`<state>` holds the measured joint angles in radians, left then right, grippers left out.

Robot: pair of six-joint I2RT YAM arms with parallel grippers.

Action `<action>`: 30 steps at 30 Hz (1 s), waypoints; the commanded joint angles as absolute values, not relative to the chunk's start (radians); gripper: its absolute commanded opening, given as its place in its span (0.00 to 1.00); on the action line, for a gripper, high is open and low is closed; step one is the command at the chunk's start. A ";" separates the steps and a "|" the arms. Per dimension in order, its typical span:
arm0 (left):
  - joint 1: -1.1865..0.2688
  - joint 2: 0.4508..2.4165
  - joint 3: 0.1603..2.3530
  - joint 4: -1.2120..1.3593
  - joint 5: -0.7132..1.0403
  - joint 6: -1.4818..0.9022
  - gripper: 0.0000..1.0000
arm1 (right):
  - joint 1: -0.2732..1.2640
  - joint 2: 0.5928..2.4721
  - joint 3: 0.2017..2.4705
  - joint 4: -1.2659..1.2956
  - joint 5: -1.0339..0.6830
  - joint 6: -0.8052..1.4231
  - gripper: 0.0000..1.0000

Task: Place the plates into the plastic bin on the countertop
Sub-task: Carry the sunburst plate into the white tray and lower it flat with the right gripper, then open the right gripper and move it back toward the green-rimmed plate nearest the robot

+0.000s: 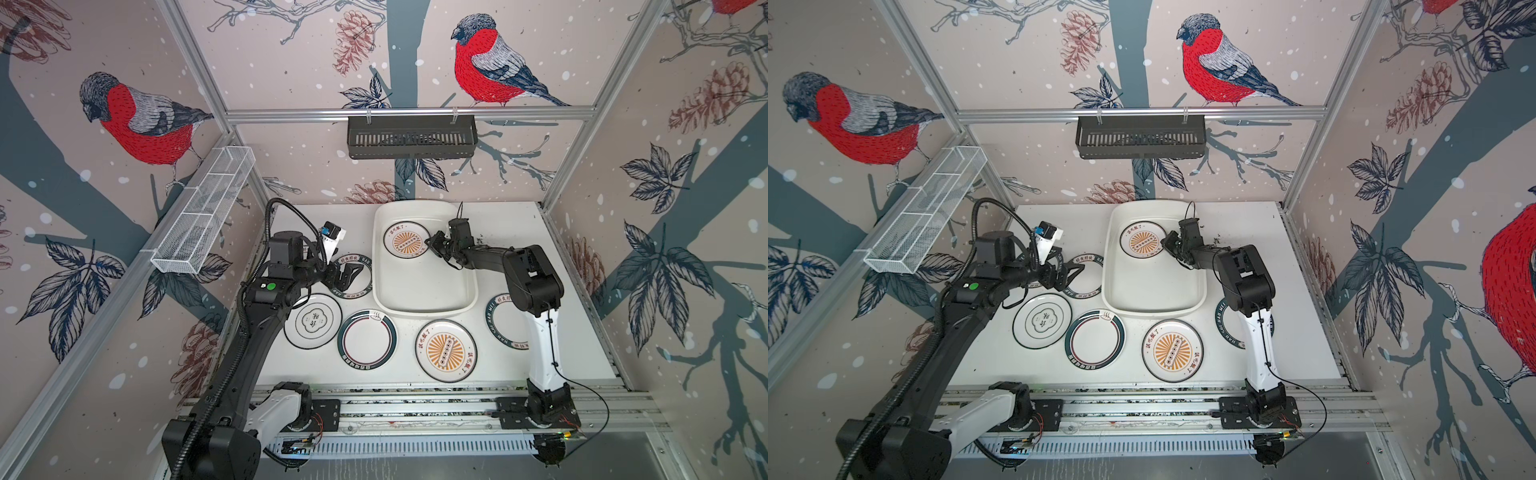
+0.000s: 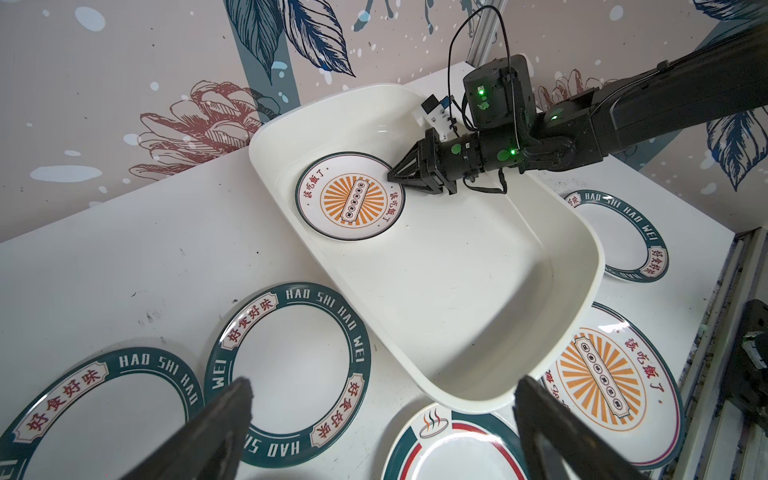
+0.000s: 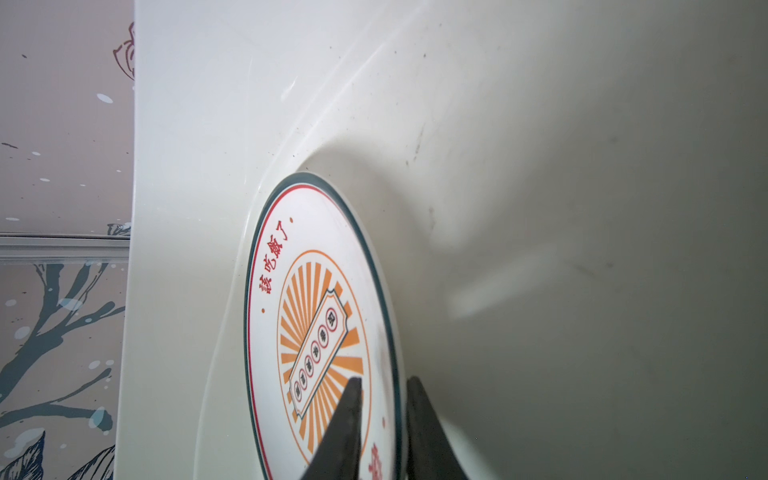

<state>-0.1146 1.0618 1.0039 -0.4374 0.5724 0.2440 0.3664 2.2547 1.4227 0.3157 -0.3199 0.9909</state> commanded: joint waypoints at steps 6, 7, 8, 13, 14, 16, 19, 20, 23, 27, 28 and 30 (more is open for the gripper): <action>-0.115 1.065 1.018 -0.444 0.588 0.252 0.97 | 0.375 2.226 1.471 0.227 -0.263 0.932 0.37; -0.115 1.067 1.022 -0.446 0.587 0.253 0.97 | 0.376 2.222 1.483 0.203 -0.250 0.923 0.39; -0.114 1.067 1.024 -0.448 0.585 0.254 0.97 | 0.376 2.218 1.489 0.188 -0.243 0.916 0.40; -0.115 1.060 1.023 -0.459 0.586 0.259 0.97 | 0.373 2.189 1.510 0.123 -0.217 0.897 0.44; -0.115 1.059 1.022 -0.462 0.585 0.262 0.97 | 0.374 2.183 1.519 0.104 -0.210 0.889 0.45; -0.115 1.055 1.020 -0.466 0.583 0.267 0.97 | 0.373 2.179 1.540 0.065 -0.200 0.877 0.46; -0.115 1.049 1.019 -0.468 0.583 0.268 0.97 | 0.373 2.176 1.559 0.028 -0.196 0.867 0.46; -0.115 1.048 1.019 -0.468 0.583 0.268 0.97 | 0.370 2.169 1.554 0.026 -0.195 0.865 0.46; -0.115 1.048 1.022 -0.469 0.585 0.272 0.97 | 0.371 2.133 1.537 0.025 -0.193 0.859 0.46; -0.115 1.052 1.033 -0.478 0.589 0.278 0.97 | 0.372 2.047 1.494 0.015 -0.183 0.834 0.46; -0.115 1.052 1.036 -0.480 0.591 0.279 0.97 | 0.372 2.013 1.472 0.014 -0.175 0.825 0.46; -0.115 1.055 1.043 -0.481 0.594 0.279 0.97 | 0.372 1.940 1.425 0.007 -0.157 0.809 0.46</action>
<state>-0.1146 1.0527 1.0294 -0.4637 0.5732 0.2619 0.3702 2.0052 1.4597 0.0170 -0.1932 0.8501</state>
